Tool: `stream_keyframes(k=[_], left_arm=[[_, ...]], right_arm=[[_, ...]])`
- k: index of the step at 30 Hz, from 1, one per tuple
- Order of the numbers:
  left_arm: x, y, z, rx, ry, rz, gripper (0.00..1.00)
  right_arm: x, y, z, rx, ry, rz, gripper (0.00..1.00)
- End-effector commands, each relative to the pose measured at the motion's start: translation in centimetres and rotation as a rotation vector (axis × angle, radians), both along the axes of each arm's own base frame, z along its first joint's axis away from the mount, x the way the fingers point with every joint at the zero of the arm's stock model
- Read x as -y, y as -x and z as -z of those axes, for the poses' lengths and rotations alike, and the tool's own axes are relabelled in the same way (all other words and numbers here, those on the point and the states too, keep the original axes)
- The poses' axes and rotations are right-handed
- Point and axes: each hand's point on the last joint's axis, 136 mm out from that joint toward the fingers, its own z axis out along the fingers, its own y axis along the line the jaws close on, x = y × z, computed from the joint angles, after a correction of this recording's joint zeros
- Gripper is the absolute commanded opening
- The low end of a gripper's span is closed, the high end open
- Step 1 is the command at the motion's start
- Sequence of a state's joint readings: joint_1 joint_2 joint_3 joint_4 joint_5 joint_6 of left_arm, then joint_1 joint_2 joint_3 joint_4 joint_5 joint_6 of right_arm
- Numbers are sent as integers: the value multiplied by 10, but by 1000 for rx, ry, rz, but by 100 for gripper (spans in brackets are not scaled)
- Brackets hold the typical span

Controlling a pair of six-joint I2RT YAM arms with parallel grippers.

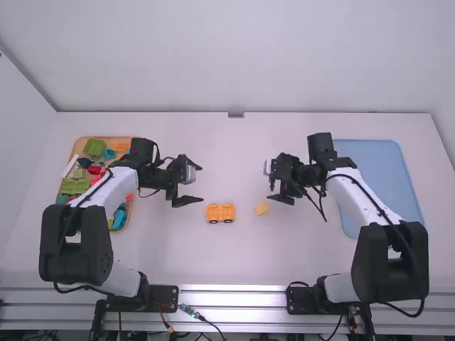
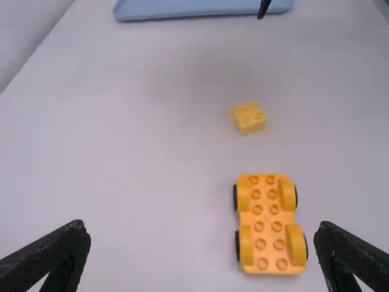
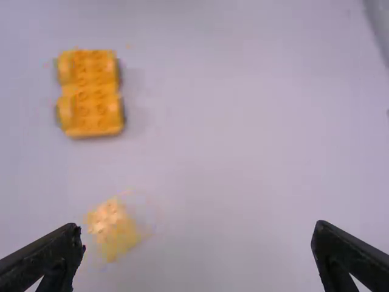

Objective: Assemble lego blocks to make yellow taxi

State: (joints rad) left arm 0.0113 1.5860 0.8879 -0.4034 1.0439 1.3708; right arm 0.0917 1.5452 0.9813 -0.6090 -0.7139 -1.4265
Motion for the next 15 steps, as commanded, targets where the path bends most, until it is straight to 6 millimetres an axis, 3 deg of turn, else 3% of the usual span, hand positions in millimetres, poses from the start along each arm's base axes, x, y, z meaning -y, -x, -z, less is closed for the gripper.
stream_keyframes(k=[1,5,11,15], left_arm=[[15,21,8,16,77,72,99],[21,29,25,42,107,69,99],[14,11,43,-124,114,-165,99],[14,22,50,-150,122,-161,99]], right_arm=[[-1,24,14,104,-49,-247,99],[3,37,38,132,-51,-366,99],[-4,-8,42,68,-101,-114,99],[-11,-24,38,28,-126,-5,99]])
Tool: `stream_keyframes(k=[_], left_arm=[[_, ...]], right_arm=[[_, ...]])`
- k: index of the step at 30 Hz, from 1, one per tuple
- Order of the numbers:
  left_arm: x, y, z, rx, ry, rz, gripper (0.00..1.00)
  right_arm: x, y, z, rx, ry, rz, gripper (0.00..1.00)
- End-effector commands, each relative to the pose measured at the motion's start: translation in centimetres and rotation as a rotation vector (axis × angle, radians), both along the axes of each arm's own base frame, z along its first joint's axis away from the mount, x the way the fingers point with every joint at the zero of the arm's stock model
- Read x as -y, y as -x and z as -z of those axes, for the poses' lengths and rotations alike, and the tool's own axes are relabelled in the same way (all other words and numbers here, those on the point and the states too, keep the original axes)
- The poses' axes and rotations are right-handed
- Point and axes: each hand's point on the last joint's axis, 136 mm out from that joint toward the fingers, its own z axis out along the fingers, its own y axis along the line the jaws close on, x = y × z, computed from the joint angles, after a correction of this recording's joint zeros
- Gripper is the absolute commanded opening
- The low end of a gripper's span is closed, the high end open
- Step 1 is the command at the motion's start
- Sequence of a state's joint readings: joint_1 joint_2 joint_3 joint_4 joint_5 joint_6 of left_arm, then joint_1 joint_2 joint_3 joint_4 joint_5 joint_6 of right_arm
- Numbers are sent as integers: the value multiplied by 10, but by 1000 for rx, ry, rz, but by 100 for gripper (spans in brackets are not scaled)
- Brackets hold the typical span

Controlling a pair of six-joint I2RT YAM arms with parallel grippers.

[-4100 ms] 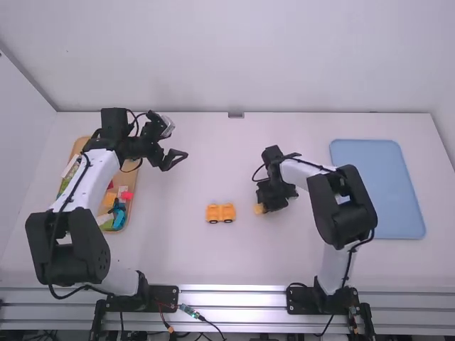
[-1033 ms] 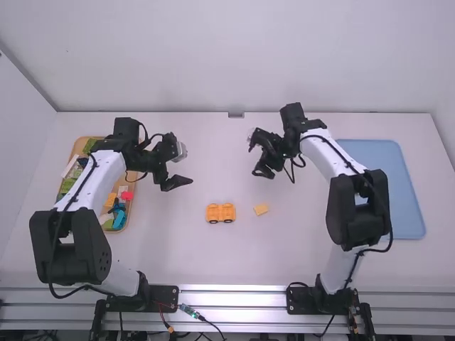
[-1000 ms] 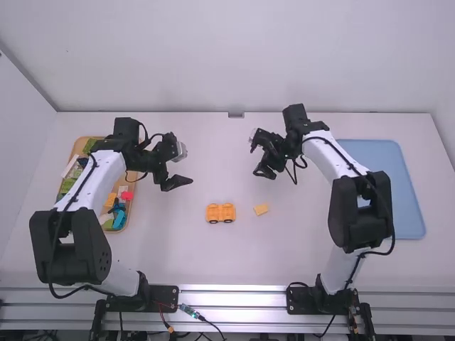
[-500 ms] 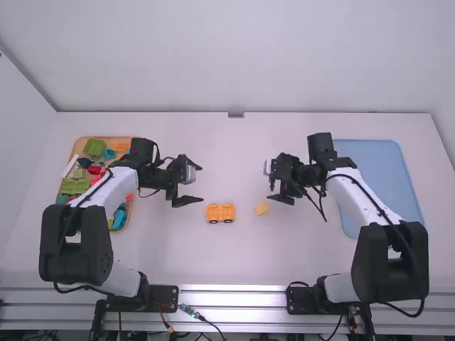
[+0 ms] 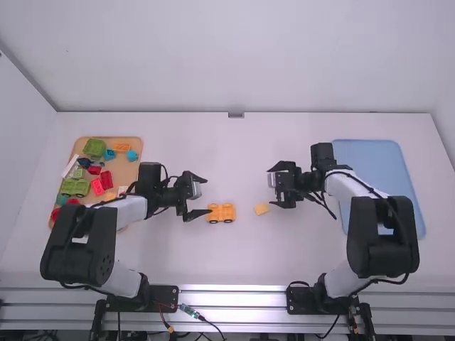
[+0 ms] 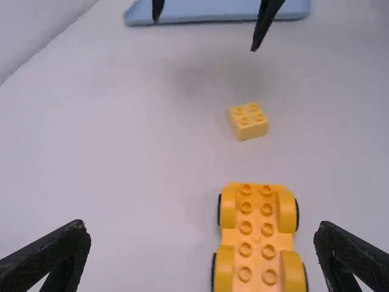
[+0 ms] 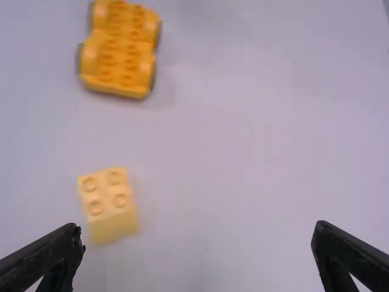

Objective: Assemble lego blocks to make yellow taxi

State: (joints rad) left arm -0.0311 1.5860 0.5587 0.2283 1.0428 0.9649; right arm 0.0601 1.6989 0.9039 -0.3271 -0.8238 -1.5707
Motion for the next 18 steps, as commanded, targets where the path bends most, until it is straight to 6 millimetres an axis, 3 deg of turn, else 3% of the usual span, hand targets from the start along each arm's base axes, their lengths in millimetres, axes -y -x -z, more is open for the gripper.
stream_keyframes(k=[1,5,12,18], left_arm=[[1,11,6,-92,40,-17,99],[4,10,0,-1,66,3,99],[4,17,7,42,41,27,99],[8,27,17,22,41,89,99]], right_arm=[[-9,-2,-2,-126,-50,92,99],[-15,1,4,-161,-19,112,99],[-28,42,40,-187,52,-79,99],[-26,47,55,-193,30,-130,99]])
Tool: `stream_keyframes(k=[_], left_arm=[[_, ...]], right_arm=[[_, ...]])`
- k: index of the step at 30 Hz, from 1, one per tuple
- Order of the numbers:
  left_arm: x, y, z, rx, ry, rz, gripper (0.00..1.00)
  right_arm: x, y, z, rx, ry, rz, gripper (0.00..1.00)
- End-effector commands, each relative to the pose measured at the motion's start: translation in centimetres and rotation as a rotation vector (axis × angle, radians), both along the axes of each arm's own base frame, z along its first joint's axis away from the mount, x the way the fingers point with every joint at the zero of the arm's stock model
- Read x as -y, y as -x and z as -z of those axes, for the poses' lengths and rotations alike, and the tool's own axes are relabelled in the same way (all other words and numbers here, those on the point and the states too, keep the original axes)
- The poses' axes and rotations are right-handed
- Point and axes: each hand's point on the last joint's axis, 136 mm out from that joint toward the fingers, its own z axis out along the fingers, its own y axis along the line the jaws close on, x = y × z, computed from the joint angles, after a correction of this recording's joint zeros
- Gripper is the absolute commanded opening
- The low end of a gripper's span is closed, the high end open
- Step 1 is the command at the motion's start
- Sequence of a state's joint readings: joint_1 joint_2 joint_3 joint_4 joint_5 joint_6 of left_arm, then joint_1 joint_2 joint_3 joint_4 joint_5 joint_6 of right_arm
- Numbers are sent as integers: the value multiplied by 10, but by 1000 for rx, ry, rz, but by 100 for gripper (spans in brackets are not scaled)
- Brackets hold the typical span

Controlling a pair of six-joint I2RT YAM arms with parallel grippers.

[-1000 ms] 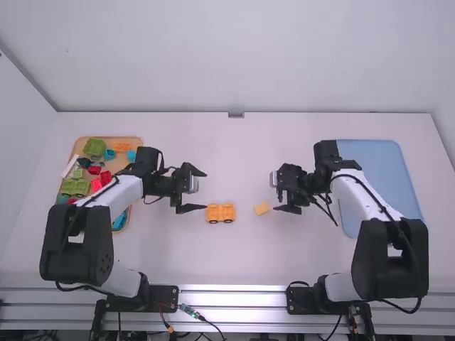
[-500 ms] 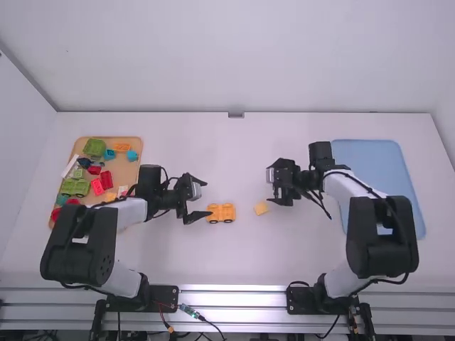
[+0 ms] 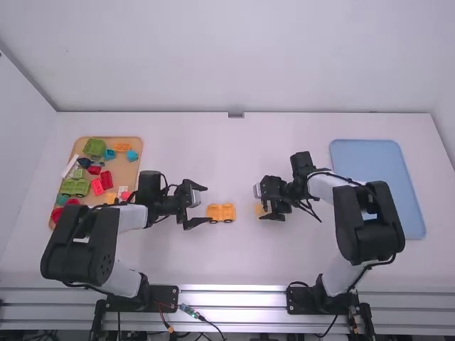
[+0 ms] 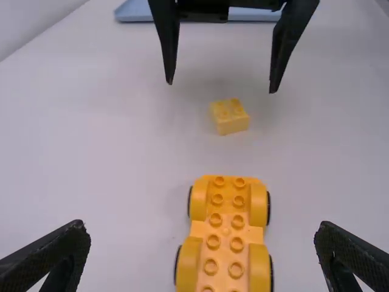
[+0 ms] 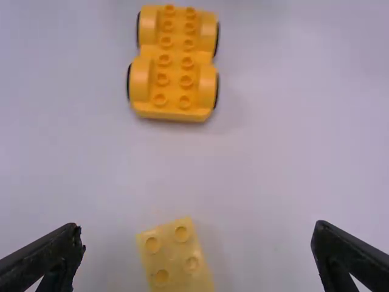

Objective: Assemble lego blocks to make yellow taxi

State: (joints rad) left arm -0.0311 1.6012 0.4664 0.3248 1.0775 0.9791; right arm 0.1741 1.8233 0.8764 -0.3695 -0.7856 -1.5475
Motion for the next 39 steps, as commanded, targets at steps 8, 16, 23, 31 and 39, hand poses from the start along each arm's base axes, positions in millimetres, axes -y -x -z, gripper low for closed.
stream_keyframes(k=[8,16,23,31,39], left_arm=[[20,13,24,9,39,166,99],[31,1,44,-29,35,167,99],[30,0,51,-50,21,162,99],[33,3,61,-61,25,174,99],[36,-1,67,-50,-8,169,99]], right_arm=[[9,3,7,-3,-126,-30,99],[5,2,23,-3,-131,-46,99],[-3,-1,28,-7,-115,-42,99],[-1,-1,30,-19,-98,-28,98],[-3,0,31,-24,-95,-31,97]])
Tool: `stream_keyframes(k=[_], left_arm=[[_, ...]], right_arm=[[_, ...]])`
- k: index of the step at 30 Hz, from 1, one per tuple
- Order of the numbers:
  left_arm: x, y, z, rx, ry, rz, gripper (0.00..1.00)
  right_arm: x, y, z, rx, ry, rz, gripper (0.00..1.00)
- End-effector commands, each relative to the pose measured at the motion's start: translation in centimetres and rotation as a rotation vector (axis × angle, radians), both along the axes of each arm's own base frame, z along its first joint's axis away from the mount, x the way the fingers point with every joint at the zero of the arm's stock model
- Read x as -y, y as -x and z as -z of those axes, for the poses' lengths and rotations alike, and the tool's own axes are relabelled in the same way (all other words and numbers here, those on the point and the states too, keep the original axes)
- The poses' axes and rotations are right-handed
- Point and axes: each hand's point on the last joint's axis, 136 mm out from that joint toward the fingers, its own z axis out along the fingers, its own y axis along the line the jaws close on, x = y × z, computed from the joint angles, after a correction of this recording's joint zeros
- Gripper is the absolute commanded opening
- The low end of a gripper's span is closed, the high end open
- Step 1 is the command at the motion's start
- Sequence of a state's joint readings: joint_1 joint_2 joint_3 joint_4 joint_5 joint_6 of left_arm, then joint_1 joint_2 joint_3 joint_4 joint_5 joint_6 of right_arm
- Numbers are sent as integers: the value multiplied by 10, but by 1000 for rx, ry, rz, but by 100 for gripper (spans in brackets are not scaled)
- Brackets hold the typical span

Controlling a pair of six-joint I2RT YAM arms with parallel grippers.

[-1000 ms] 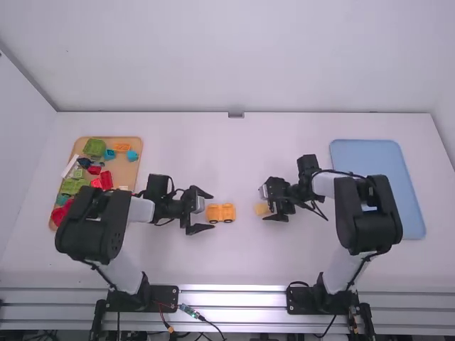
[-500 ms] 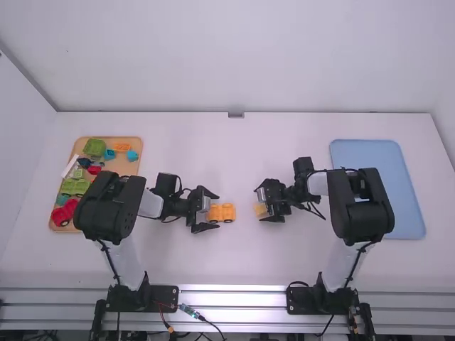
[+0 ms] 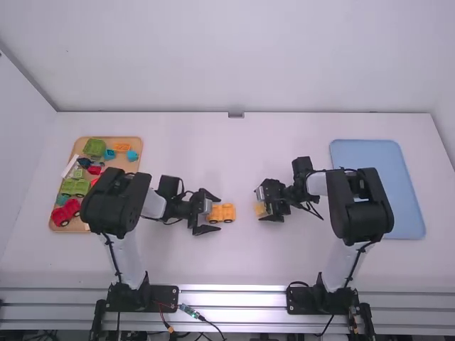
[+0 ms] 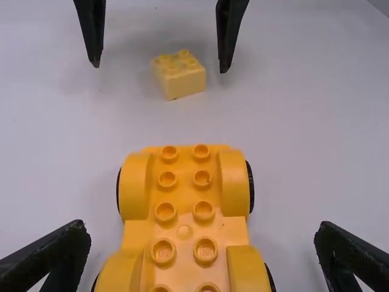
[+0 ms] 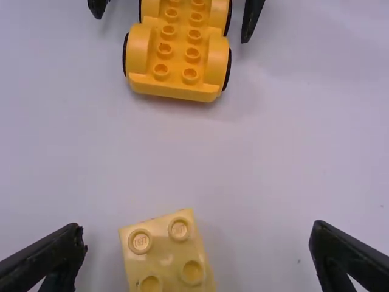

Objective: Assemble lego blocks to make yellow taxi

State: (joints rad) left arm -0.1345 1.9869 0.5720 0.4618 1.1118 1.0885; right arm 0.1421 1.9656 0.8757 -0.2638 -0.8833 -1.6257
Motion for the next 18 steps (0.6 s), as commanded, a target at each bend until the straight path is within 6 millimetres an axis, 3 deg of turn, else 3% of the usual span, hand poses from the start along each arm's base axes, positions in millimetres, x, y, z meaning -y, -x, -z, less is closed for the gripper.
stream_keyframes(k=[1,6,18], left_arm=[[4,-5,2,-18,-16,-9,99],[6,-14,2,-55,-28,-41,99],[5,-12,2,-36,-24,-41,99]], right_arm=[[0,5,4,-31,-2,3,95],[2,7,7,-39,19,2,84],[6,9,14,-68,59,21,84]])
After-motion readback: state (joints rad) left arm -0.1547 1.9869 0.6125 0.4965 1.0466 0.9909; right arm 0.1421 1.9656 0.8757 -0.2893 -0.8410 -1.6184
